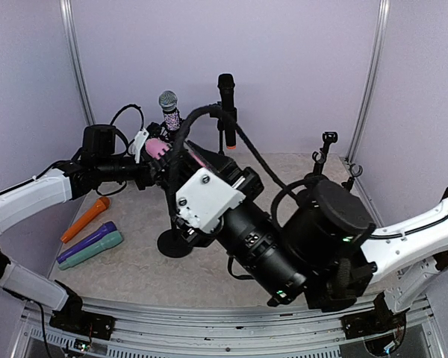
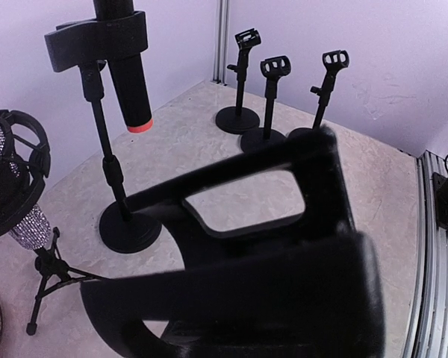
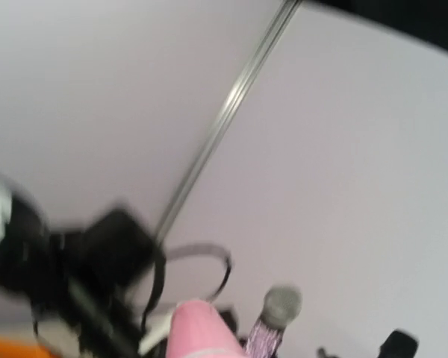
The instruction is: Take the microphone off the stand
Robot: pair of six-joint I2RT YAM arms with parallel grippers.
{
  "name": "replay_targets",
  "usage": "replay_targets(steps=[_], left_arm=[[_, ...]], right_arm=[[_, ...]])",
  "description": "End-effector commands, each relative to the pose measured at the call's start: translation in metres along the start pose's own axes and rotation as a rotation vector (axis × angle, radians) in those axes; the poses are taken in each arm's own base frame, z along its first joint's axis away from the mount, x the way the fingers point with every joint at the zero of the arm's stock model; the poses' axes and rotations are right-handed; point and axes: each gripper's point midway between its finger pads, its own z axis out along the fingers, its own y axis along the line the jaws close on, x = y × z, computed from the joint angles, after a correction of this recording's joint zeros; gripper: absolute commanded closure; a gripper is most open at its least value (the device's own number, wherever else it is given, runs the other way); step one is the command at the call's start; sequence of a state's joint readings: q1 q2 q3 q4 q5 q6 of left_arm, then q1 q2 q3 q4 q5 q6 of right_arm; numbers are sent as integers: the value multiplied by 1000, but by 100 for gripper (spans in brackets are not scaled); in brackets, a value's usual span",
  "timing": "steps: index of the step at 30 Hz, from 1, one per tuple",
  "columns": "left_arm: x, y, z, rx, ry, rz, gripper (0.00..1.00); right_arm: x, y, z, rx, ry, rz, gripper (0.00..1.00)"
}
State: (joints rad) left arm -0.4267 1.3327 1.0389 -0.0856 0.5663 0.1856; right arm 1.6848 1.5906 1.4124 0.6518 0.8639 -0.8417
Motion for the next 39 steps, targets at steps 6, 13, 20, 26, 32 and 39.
replay_targets(steps=[6,13,20,26,32,39], left_arm=[[-27,-10,11,73,-11,10,100],[-54,-29,13,156,-42,48,98],[-21,-36,-6,144,63,130,3],[-8,-38,-55,150,135,254,1],[9,-46,-107,149,188,382,1],[18,-68,-126,182,196,431,6]], right_arm=[[-22,-63,-9,155,-46,101,100],[5,-63,4,124,20,159,100],[34,-49,23,40,95,248,100],[56,-36,41,-65,154,382,100],[77,-13,64,-216,207,504,100],[100,29,93,-394,241,599,100]])
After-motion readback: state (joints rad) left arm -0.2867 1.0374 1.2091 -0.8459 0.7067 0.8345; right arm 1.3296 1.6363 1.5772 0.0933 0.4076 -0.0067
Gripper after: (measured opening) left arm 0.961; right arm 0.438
